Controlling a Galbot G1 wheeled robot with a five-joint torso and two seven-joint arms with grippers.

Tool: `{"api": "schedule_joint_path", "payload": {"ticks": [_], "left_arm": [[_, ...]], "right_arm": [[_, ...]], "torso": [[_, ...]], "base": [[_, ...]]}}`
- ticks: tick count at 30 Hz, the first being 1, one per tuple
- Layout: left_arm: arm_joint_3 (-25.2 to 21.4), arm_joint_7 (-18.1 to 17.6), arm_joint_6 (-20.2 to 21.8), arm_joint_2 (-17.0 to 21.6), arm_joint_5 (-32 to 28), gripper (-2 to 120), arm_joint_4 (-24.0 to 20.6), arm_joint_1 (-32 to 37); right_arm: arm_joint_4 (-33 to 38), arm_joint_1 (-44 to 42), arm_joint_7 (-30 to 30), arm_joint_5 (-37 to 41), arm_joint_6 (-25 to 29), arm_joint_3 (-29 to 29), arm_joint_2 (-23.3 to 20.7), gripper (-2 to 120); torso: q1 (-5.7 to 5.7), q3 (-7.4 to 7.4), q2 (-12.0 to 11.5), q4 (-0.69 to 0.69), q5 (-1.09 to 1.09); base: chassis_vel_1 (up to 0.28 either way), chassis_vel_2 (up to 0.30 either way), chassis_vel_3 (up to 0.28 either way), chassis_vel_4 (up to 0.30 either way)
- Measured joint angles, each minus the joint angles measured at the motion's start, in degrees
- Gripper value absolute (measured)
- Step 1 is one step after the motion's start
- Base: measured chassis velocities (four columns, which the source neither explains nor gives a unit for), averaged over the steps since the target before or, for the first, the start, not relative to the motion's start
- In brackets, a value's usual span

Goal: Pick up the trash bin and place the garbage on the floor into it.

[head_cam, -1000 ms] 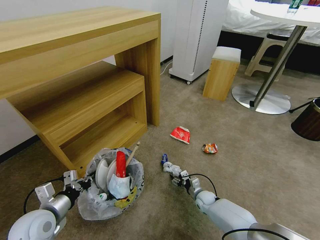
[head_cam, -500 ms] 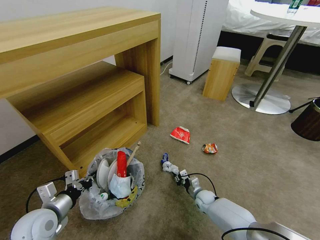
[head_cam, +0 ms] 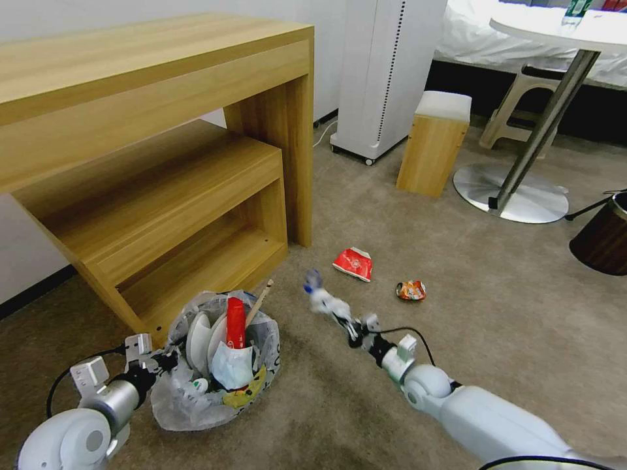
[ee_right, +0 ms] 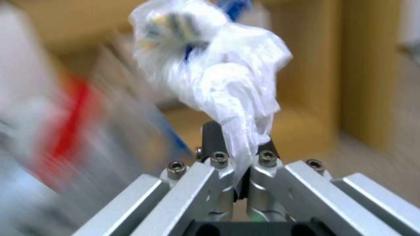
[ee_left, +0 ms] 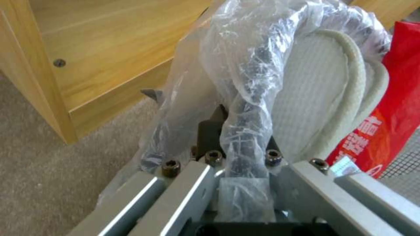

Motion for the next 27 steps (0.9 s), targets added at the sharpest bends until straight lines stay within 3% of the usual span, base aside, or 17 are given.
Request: {"api": "schedule_joint_path", "payload": {"ticks": [2,6,10,18,27], "left_arm": [[0.0,0.0,0.0,-0.2,0.2,1,-0.4,0.1],[0.0,-0.2,0.3,-0.3,0.2,1,-1.4,0.1],[-0.1,-0.5,0.5,-0.7,0.2,1,-2.4,0.6],[-1.0,-0.6,0.6,-1.2,-0.2,1,-4.1,1.7],[-1.2,-0.6,0.6,-1.0,-0.4,1,-4.3,2.0]], "right_arm": [[7.3,1.8,-2.4,2.5,0.0,-1.6,-2.7,0],[14.5,5.4,-3.6,5.2,-0.6,-6.7,-4.6,0],[17.1,9.4,-3.8,7.2,-1.4,-13.3,-4.0,0],[13.7,12.1,-2.0,9.4,-1.9,-22.0,0.2,0],[8.1,11.5,-0.3,9.7,-2.2,-25.2,3.4,0]], "torso": [[0.00,0.00,0.0,-0.01,-0.01],[0.00,0.00,0.0,-0.01,0.00],[0.00,0.00,0.0,-0.01,-0.02],[0.00,0.01,0.0,-0.02,0.00],[0.00,0.01,0.0,-0.01,0.00]], "base": [[0.000,0.000,0.000,0.000],[0.000,0.000,0.000,0.000],[0.000,0.000,0.000,0.000],[0.000,0.000,0.000,0.000],[0.000,0.000,0.000,0.000]]}}
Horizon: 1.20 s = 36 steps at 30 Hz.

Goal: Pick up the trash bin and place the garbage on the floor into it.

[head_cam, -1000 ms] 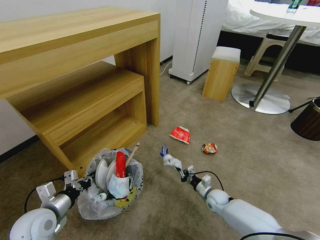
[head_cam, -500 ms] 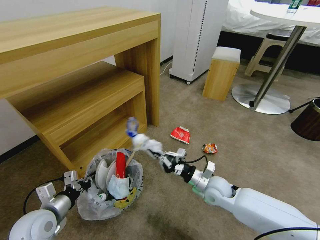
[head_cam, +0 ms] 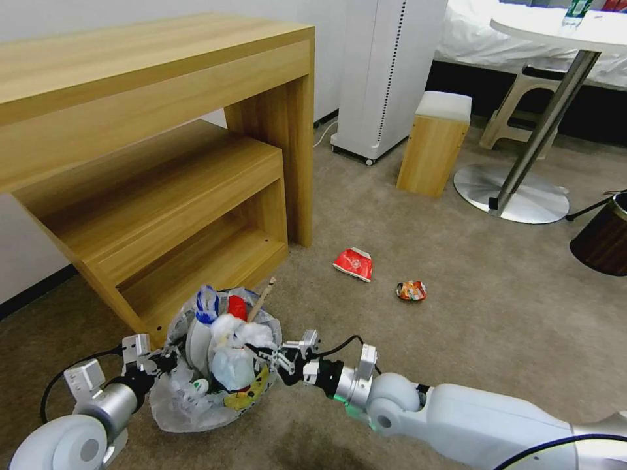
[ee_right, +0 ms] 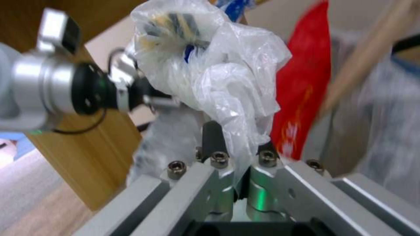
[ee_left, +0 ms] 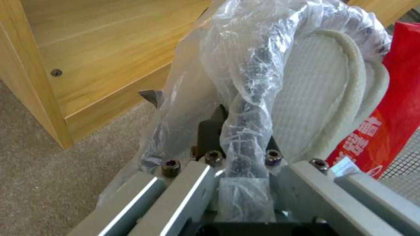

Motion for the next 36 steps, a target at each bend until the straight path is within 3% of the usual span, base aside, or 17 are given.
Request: {"api": "schedule_joint_path", "payload": {"ticks": [12,13,15,19,25,33,36], "left_arm": [[-0.1,0.1,-0.1,0.2,-0.4,1,0.4,-0.3],[-0.1,0.1,-0.1,0.3,-0.5,1,0.5,-0.3],[-0.1,0.1,-0.2,0.3,-0.5,1,0.7,-0.3],[0.0,0.1,-0.2,0.2,-0.4,1,0.9,-0.3],[0.1,0.2,-0.2,0.4,-0.2,1,1.3,-0.5],[0.1,0.3,-0.2,0.3,-0.1,1,1.4,-0.5],[0.2,0.3,-0.2,0.0,0.1,1,1.3,-0.4]], "right_arm": [[-2.5,0.7,2.5,0.1,-1.2,-2.9,2.8,3],[-2.8,0.6,3.4,0.0,-1.4,-3.0,3.1,14],[-2.9,0.5,3.9,0.0,-1.4,-3.0,3.1,24],[-2.7,0.4,4.1,0.0,-1.4,-2.6,3.0,34],[-1.2,-0.5,4.2,-1.0,-1.5,-0.6,1.9,60],[-0.3,-1.6,4.5,-2.3,-1.4,1.5,0.7,82],[-0.2,-2.1,5.2,-3.2,-1.5,2.6,0.5,98]], "torso": [[0.00,0.00,0.0,0.00,-0.01],[0.00,0.00,0.0,0.01,-0.01],[0.00,0.00,0.0,0.00,-0.01],[0.00,0.00,0.0,0.01,-0.01],[0.00,0.00,0.0,0.00,0.00],[0.00,0.00,0.0,0.00,0.00],[0.00,0.00,0.0,0.00,0.00]], "base": [[0.000,0.000,0.000,0.000],[0.000,0.000,0.000,0.000],[0.000,0.000,0.000,0.000],[0.000,0.000,0.000,0.000],[0.000,0.000,0.000,0.000],[0.000,0.000,0.000,0.000],[0.000,0.000,0.000,0.000]]}}
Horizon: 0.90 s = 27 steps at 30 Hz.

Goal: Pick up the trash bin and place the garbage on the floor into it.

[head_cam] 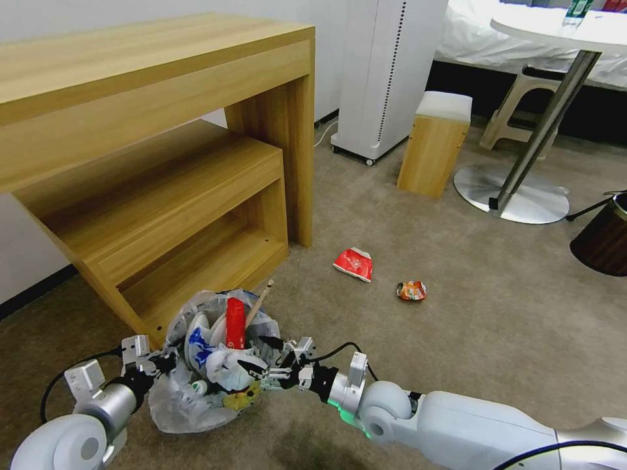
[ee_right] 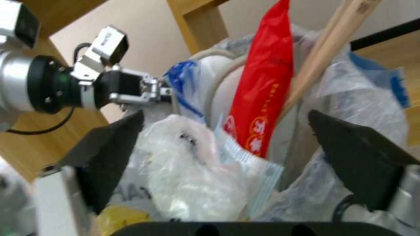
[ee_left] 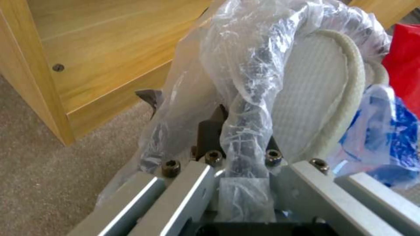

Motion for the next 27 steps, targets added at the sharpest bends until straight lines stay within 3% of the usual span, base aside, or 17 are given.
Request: {"api": "schedule_joint_path", "payload": {"ticks": [5,18,22,24,27], "left_arm": [[0.0,0.2,0.0,-0.3,0.4,1,0.0,0.3],[-0.5,0.6,-0.1,-0.2,1.3,1,-0.1,1.1],[-0.5,0.7,-0.1,0.1,1.3,1,-0.5,1.3],[-0.4,0.7,-0.1,0.4,1.3,1,-1.0,1.5],[-0.3,0.8,0.0,0.7,1.3,1,-1.2,1.8]], "right_arm": [[0.2,-0.6,0.6,-0.3,0.0,2.0,0.1,100],[4.3,-3.6,3.8,0.4,-0.4,17.5,0.1,100],[4.9,-6.0,8.5,-1.1,-2.3,23.8,-1.3,100],[5.3,-10.5,16.0,-4.7,-6.4,30.8,-2.9,100],[5.8,-15.3,21.4,-7.4,-9.4,36.1,-3.9,100]], "torso": [[0.00,0.00,0.0,0.00,0.00],[0.00,0.00,0.0,0.02,0.00],[0.00,0.00,0.0,0.01,0.00],[0.00,0.00,0.0,0.00,0.00],[0.00,0.00,0.0,0.00,0.01]], "base": [[0.000,0.000,0.000,0.000],[0.000,0.000,0.000,0.000],[0.000,0.000,0.000,0.000],[0.000,0.000,0.000,0.000],[0.000,0.000,0.000,0.000]]}}
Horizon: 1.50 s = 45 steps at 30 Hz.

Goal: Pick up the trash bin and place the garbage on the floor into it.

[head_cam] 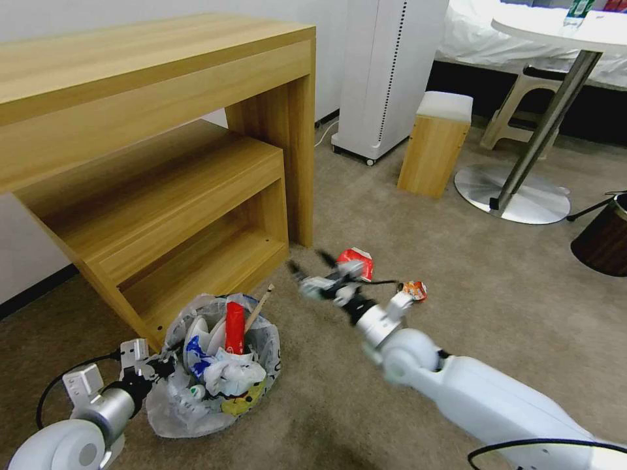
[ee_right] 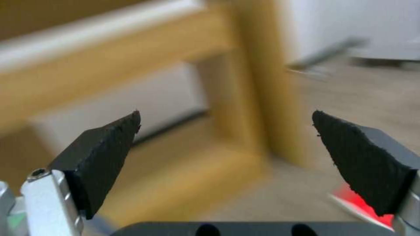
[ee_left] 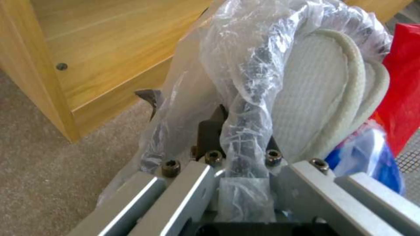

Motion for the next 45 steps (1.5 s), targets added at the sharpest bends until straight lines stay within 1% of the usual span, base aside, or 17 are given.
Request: {"api": "schedule_joint_path", "payload": {"ticks": [2,3,5,6,7,10,11,14,18,23,26,33,37,39,45], "left_arm": [[0.2,0.1,0.0,0.3,0.1,1,-0.4,0.2],[0.2,0.1,0.0,0.3,0.1,1,-0.4,0.2],[0.4,0.2,0.1,0.4,0.3,1,-0.8,0.3],[0.5,0.3,0.2,0.4,0.4,1,-1.0,0.4],[0.5,0.3,0.2,0.4,0.4,1,-1.0,0.4],[0.7,0.4,0.2,0.5,0.6,1,-1.1,0.6],[0.7,0.4,0.2,0.5,0.6,1,-1.1,0.6],[0.7,0.4,0.3,0.6,0.7,1,-1.3,0.7],[0.7,0.5,0.4,0.5,0.8,1,-1.5,0.9],[0.7,0.6,0.4,0.3,1.0,1,-1.5,1.0],[0.6,0.7,0.4,0.1,1.2,1,-1.6,1.2],[0.5,0.9,0.2,-0.3,1.2,1,-1.8,1.6],[0.5,0.9,0.2,-0.4,1.2,1,-2.0,1.8],[0.5,0.9,0.1,-0.5,1.2,1,-2.2,1.9],[0.5,1.0,0.1,-0.5,1.4,1,-2.7,2.3]], "right_arm": [[0.4,-6.2,4.9,-2.7,-2.3,6.9,-0.9,100],[0.4,-6.2,4.9,-2.7,-2.3,6.9,-0.9,100],[0.3,-9.8,8.1,-4.9,-3.0,11.5,-1.5,100],[-0.4,-12.0,9.6,-7.3,-3.1,14.2,-1.9,100],[-0.4,-12.0,9.6,-7.3,-3.1,14.2,-1.9,100],[-1.8,-15.5,11.2,-11.4,-3.6,19.1,-2.6,100],[-1.8,-15.5,11.2,-11.4,-3.6,19.1,-2.6,100],[-3.2,-18.2,12.6,-14.7,-4.5,22.6,-2.8,100],[-4.5,-18.7,14.5,-15.6,-4.3,23.8,-2.3,100],[-4.7,-19.0,14.7,-16.3,-3.8,24.3,-1.9,100],[-5.6,-19.4,13.4,-18.0,-1.5,24.9,-1.7,100],[-5.7,-21.0,12.5,-19.6,-0.4,26.4,-1.6,100],[-5.7,-21.9,12.6,-20.5,-0.1,27.3,-1.6,100],[-5.9,-22.9,12.1,-21.5,1.1,28.4,-1.5,100],[-5.5,-24.4,10.9,-21.5,2.3,29.7,-1.5,100]], "torso": [[0.00,0.00,0.0,-0.01,0.01],[0.00,0.00,0.0,-0.01,0.01],[0.00,0.00,0.0,0.00,-0.01],[0.00,0.00,0.0,0.00,0.00],[0.00,0.00,0.0,0.00,0.00],[0.00,0.00,0.0,0.01,-0.01],[0.00,0.00,0.0,0.01,-0.01],[0.00,0.00,0.0,0.00,0.00],[0.00,0.00,0.0,0.01,0.00],[0.00,0.00,0.0,0.02,-0.02],[0.00,0.00,0.0,0.01,-0.01],[0.00,0.00,0.0,-0.02,-0.01],[0.00,0.00,0.0,-0.01,-0.01],[0.00,0.00,0.0,0.02,-0.02],[0.00,0.00,0.0,0.00,-0.01]], "base": [[0.000,0.000,0.000,0.000],[0.000,0.000,0.000,0.000],[0.000,0.000,0.000,0.000],[0.000,0.000,0.000,0.000],[0.000,0.000,0.000,0.000],[0.000,0.000,0.000,0.000],[0.000,0.000,0.000,0.000],[0.000,0.000,0.000,0.000],[0.000,0.000,0.000,0.000],[0.000,0.000,0.000,0.000],[0.000,0.000,0.000,0.000],[0.000,0.000,0.000,0.000],[0.000,0.000,0.000,0.000],[0.000,0.000,0.000,0.000],[0.000,0.000,0.000,0.000]]}}
